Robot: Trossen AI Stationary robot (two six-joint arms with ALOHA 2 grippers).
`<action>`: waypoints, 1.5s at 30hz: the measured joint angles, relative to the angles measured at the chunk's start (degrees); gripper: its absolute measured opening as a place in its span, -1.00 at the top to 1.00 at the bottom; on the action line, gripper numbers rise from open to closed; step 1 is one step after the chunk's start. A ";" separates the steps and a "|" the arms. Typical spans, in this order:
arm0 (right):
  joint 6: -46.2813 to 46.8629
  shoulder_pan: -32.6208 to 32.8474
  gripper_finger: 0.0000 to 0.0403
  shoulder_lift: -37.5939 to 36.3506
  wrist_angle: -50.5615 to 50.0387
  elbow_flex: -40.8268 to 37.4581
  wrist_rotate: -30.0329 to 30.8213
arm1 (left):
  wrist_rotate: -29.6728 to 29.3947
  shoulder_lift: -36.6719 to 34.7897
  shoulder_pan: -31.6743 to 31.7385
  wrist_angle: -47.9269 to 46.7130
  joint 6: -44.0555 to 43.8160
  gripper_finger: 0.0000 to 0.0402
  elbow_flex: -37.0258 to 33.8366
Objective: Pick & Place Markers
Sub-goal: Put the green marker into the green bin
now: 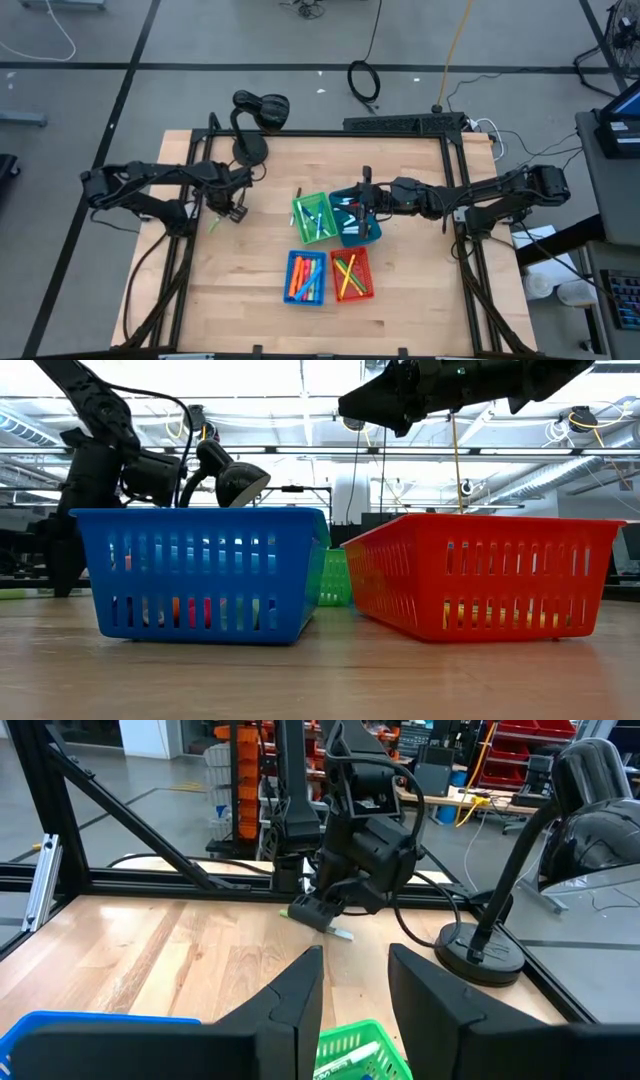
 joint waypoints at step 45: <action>1.32 0.04 0.49 -8.35 -7.77 0.04 0.17 | -10.25 12.96 -25.84 68.90 -1.03 0.67 11.79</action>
